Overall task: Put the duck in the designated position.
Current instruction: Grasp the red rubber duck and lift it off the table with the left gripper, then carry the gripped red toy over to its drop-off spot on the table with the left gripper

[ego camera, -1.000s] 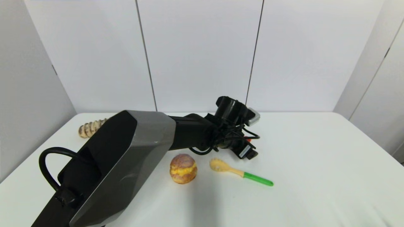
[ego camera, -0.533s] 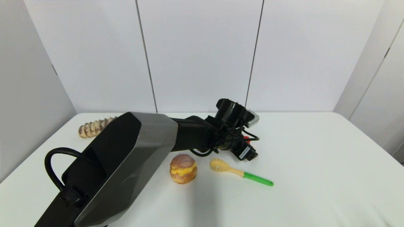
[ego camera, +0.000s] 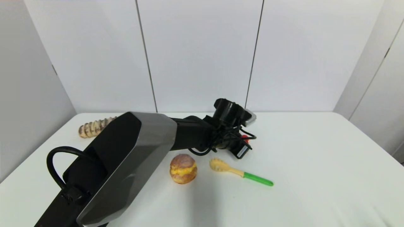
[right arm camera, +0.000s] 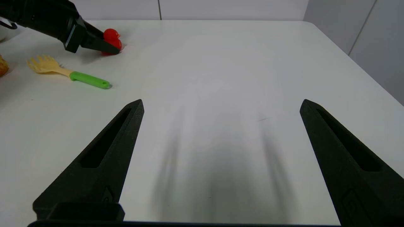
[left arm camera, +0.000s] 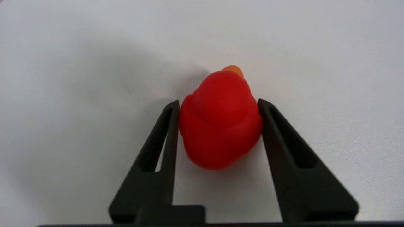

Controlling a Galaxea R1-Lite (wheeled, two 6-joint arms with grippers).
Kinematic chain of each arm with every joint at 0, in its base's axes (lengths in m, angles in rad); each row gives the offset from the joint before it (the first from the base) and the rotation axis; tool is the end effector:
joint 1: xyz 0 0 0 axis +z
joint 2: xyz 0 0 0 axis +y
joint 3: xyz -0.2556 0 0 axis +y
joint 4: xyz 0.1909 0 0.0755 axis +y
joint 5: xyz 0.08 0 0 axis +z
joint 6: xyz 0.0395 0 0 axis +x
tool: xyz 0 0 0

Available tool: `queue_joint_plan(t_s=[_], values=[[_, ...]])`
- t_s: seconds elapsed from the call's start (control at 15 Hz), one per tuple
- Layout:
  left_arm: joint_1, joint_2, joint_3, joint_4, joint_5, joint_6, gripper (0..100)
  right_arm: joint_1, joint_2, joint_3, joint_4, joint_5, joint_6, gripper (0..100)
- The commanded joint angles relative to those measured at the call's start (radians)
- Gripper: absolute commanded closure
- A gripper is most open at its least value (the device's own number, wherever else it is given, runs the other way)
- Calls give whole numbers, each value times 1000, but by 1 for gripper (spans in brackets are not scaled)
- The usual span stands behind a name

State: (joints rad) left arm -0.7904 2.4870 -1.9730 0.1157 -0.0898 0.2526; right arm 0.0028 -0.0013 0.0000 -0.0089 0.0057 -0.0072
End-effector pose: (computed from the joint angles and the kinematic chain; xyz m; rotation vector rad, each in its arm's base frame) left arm 0.3511 -0.3596 0.0572 0.4519 0.5021 -0.9270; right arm 0.0547 0.0004 0.0766 -0.0072 -0.0102 0.0085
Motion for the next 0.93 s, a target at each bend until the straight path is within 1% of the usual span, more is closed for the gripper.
queue_joint_plan(t_s=[0.07, 0.67, 0.8, 0.93], values=[[-1, -40, 0, 5, -2, 4, 100, 0, 1, 0, 0, 0, 0, 0], [-1, -208, 11, 5, 4, -7, 100, 0, 1, 0, 0, 0, 0, 0], [5, -269, 13, 7, 25, -12, 100, 0, 1, 0, 0, 0, 0, 0], [23, -332, 22, 9, 67, -13, 100, 0, 1, 0, 0, 0, 0, 0]])
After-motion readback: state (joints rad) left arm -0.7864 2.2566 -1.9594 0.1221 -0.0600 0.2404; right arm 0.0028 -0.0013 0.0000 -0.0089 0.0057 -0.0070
